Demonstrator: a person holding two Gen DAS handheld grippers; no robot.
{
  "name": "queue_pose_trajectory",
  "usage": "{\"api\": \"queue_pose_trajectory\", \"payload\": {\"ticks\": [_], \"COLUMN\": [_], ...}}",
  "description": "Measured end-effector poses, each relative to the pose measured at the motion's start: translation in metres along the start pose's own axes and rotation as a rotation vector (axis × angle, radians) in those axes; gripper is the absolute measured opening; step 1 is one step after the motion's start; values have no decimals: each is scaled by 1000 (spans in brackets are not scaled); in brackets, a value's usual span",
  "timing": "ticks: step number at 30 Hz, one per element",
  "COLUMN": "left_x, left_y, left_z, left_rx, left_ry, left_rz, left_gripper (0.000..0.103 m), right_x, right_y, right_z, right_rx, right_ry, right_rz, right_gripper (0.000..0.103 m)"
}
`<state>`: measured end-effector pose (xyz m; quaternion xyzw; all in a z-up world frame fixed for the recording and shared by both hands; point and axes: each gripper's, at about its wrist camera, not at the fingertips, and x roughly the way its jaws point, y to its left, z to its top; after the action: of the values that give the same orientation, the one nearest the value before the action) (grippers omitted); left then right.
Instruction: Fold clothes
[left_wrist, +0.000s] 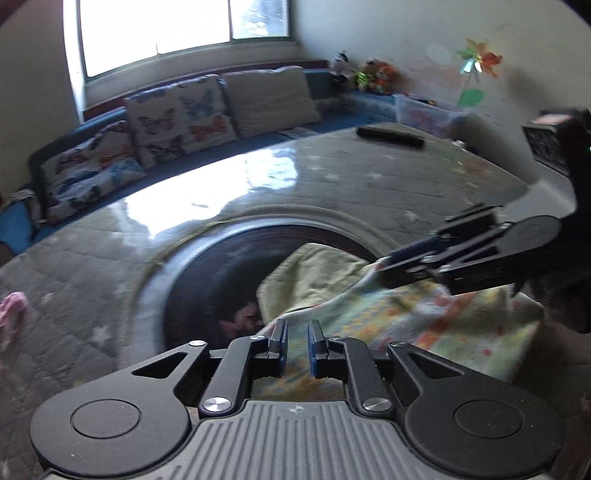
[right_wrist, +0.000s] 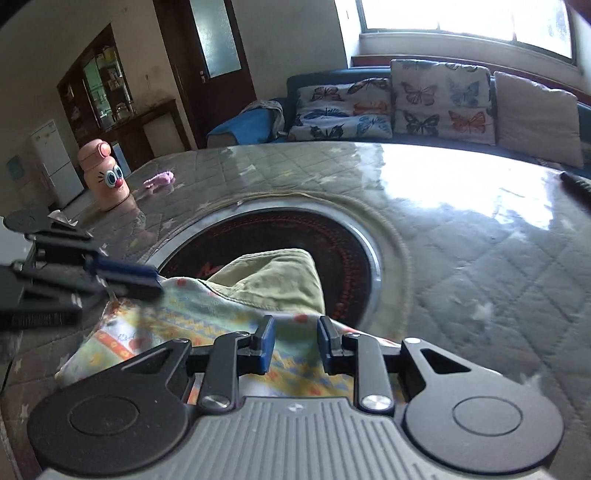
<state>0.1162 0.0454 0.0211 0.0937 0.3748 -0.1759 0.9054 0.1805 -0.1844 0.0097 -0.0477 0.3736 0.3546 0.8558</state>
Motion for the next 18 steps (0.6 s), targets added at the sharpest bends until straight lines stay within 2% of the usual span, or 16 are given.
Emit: {"api": "queue_pose_trajectory", "payload": {"ticks": [2, 4, 6, 10, 14, 18], "left_x": [18, 32, 38, 42, 33, 1], "left_y": [-3, -3, -2, -1, -1, -8], "left_z": [3, 5, 6, 8, 6, -3], "left_rx": [10, 25, 24, 29, -2, 4], "left_ry": [31, 47, 43, 24, -1, -51], "left_rz": [1, 20, 20, 23, 35, 37], "left_gripper": [13, 12, 11, 12, 13, 13], "right_x": [6, 11, 8, -10, -22, -28], "right_y": [2, -4, -7, 3, 31, 53], "right_z": [-1, -3, -3, -3, -11, -22], "right_rx": [-21, 22, 38, -15, -105, -178], "right_ry": [-7, 4, -2, -37, -20, -14], "right_rz": [-30, -37, -39, -29, 46, 80], "right_gripper": [24, 24, 24, 24, 24, 24]}}
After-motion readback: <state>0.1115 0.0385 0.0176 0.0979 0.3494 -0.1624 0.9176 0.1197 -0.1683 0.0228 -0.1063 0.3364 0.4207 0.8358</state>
